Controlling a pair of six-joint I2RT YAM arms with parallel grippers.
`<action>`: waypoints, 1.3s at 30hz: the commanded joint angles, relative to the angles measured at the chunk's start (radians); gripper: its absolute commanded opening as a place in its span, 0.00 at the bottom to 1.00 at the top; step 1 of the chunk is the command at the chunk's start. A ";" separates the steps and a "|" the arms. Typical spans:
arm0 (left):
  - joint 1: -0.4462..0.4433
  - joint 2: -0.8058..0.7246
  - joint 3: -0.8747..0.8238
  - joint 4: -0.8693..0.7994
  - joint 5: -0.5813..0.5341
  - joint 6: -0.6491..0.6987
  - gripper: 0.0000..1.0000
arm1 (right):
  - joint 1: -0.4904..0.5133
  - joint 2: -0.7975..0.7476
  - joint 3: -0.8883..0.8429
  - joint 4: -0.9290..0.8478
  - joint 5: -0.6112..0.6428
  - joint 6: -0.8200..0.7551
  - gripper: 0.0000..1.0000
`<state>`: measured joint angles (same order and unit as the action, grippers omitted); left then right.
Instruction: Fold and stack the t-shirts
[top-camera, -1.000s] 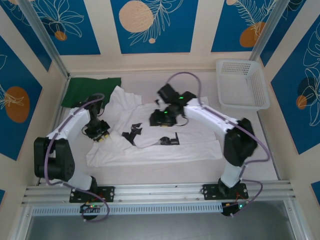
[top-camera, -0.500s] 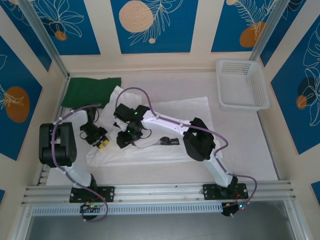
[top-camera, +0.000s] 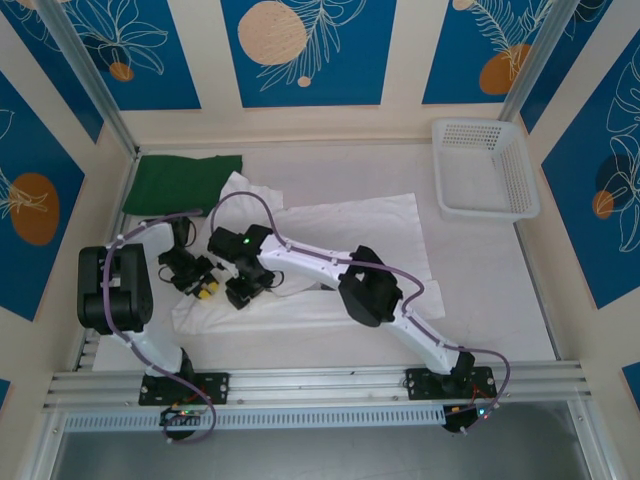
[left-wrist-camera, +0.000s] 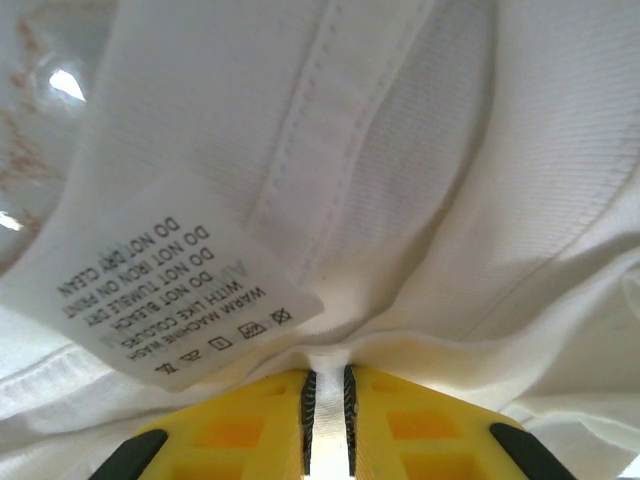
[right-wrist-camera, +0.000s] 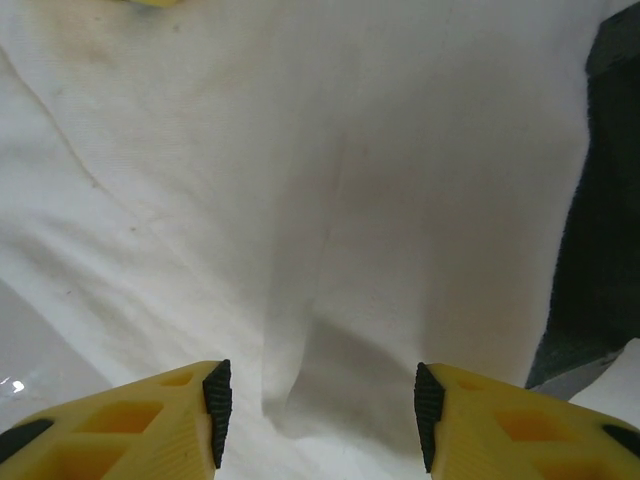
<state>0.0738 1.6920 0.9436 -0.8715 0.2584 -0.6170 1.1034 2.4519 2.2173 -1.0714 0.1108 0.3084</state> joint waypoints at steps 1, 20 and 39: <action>0.015 0.036 -0.020 -0.003 0.007 0.025 0.18 | 0.012 0.037 0.065 -0.076 0.066 -0.015 0.54; 0.015 0.062 -0.019 0.000 -0.025 0.049 0.18 | 0.007 -0.003 0.011 -0.033 0.120 0.029 0.18; 0.015 0.070 -0.020 0.011 -0.131 0.086 0.17 | -0.181 -0.134 -0.134 0.058 -0.014 0.122 0.06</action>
<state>0.0788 1.7084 0.9501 -0.8787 0.2531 -0.5594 0.9485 2.3432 2.1223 -1.0119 0.1387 0.3946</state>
